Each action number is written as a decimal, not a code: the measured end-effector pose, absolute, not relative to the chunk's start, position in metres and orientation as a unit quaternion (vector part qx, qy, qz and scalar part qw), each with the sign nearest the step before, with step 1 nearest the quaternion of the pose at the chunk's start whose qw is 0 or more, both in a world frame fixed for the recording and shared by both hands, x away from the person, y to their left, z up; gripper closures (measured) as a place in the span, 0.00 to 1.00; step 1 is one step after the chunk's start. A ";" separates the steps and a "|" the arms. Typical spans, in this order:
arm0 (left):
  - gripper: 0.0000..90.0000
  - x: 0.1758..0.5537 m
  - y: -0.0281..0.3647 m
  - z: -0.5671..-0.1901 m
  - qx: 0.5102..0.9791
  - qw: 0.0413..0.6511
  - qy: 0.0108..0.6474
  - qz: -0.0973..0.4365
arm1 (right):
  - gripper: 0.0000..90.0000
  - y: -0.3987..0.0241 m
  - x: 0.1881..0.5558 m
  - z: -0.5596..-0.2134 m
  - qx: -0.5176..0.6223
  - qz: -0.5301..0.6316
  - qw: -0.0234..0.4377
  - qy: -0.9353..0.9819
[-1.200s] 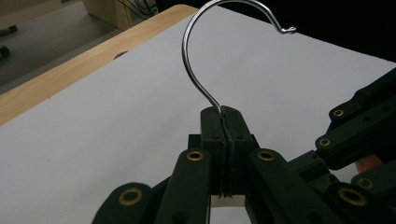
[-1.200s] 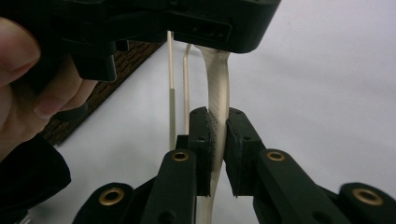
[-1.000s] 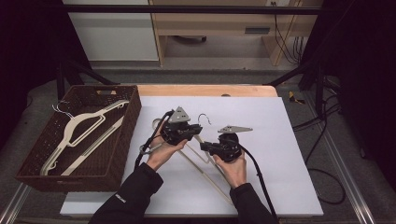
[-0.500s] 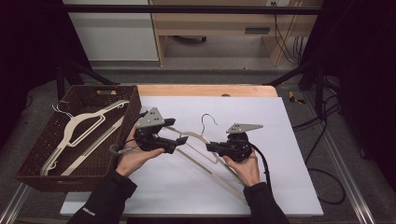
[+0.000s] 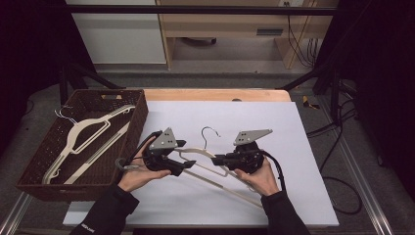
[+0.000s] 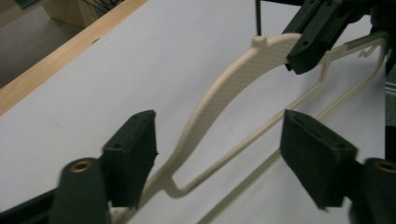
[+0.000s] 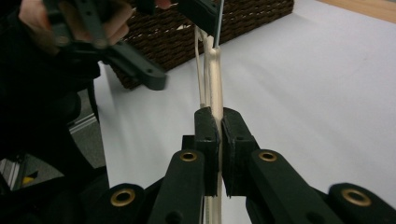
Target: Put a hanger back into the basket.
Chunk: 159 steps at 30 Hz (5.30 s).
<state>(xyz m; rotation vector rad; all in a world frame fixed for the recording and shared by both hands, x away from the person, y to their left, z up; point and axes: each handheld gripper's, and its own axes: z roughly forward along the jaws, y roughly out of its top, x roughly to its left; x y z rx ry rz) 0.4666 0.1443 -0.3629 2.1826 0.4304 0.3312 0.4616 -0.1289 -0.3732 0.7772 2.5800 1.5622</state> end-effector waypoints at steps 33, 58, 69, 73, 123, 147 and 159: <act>0.96 0.453 0.143 -0.367 0.887 0.415 0.189 0.071 | 0.60 -0.137 0.450 -0.374 0.249 0.520 0.134 0.806; 0.96 0.436 0.198 -0.270 0.822 0.484 0.243 0.177 | 0.12 -0.227 0.431 -0.395 0.398 0.543 0.227 0.704; 0.96 0.437 0.254 -0.235 0.794 0.497 0.270 0.222 | 0.08 -0.241 0.425 -0.405 0.417 0.534 0.235 0.698; 0.96 0.440 0.275 -0.227 0.784 0.500 0.285 0.235 | 0.07 -0.241 0.423 -0.404 0.412 0.537 0.238 0.696; 0.96 0.499 0.440 -0.315 0.795 0.375 0.426 0.217 | 0.06 -0.237 0.422 -0.404 0.405 0.535 0.230 0.705; 0.83 0.504 0.447 -0.368 0.740 0.361 0.525 0.215 | 0.06 -0.237 0.423 -0.405 0.407 0.534 0.226 0.706; 0.43 0.448 0.411 -0.344 0.682 0.505 0.453 0.274 | 0.06 -0.236 0.421 -0.407 0.410 0.534 0.225 0.704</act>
